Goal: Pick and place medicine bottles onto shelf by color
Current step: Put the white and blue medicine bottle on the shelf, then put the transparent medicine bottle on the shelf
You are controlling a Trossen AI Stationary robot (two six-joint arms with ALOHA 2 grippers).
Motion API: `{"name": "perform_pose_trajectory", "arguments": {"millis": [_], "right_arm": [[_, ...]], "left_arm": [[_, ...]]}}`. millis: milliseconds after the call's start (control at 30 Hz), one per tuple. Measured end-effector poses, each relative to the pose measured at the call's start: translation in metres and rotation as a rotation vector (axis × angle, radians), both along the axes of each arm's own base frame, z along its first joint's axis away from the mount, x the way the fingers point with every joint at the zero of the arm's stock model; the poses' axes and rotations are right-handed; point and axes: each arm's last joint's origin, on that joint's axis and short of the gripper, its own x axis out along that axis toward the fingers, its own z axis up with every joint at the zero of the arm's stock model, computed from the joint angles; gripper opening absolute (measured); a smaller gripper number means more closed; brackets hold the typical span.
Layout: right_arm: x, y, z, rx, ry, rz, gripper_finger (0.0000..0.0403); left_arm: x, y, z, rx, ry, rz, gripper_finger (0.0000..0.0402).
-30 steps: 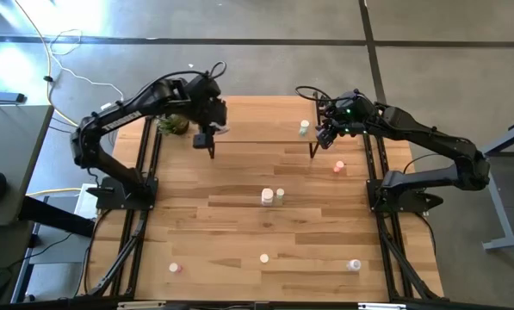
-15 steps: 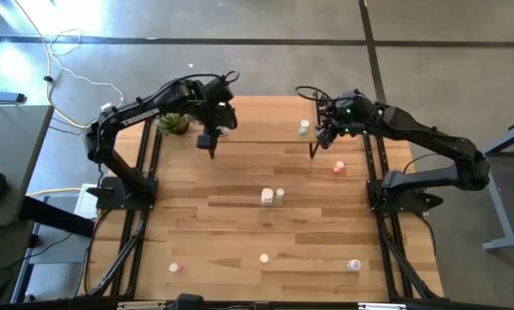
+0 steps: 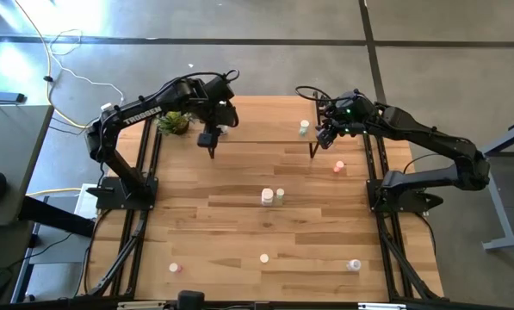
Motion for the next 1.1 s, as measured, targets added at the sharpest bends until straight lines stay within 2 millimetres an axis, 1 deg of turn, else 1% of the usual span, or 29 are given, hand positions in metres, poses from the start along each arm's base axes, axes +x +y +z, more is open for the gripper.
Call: {"name": "perform_pose_trajectory", "arguments": {"millis": [200, 300, 433, 700, 867, 967, 1100], "right_arm": [[0.0, 0.0, 0.0, 0.0, 0.0, 0.0, 0.0158], [0.0, 0.0, 0.0, 0.0, 0.0, 0.0, 0.0158], [0.0, 0.0, 0.0, 0.0, 0.0, 0.0, 0.0158], [0.0, 0.0, 0.0, 0.0, 0.0, 0.0, 0.0158], [0.0, 0.0, 0.0, 0.011, -0.008, -0.013, 0.0158], [0.0, 0.001, 0.0, 0.026, -0.019, -0.025, 0.0158], [0.004, 0.007, 0.0, 0.033, -0.027, 0.018, 0.0158]], "left_arm": [[0.001, 0.001, -0.004, 0.003, 0.017, 0.039, 0.0215], [0.001, 0.002, -0.002, 0.023, 0.014, 0.05, 0.023], [0.002, 0.003, -0.001, 0.041, -0.002, 0.052, 0.0234], [0.006, 0.006, 0.001, 0.077, -0.036, 0.034, 0.0227], [0.006, 0.006, 0.02, 0.107, -0.095, 0.037, 0.0227], [0.006, 0.006, 0.035, 0.12, -0.145, 0.072, 0.0227], [0.002, 0.003, 0.05, 0.113, -0.207, 0.124, 0.0227]]}}
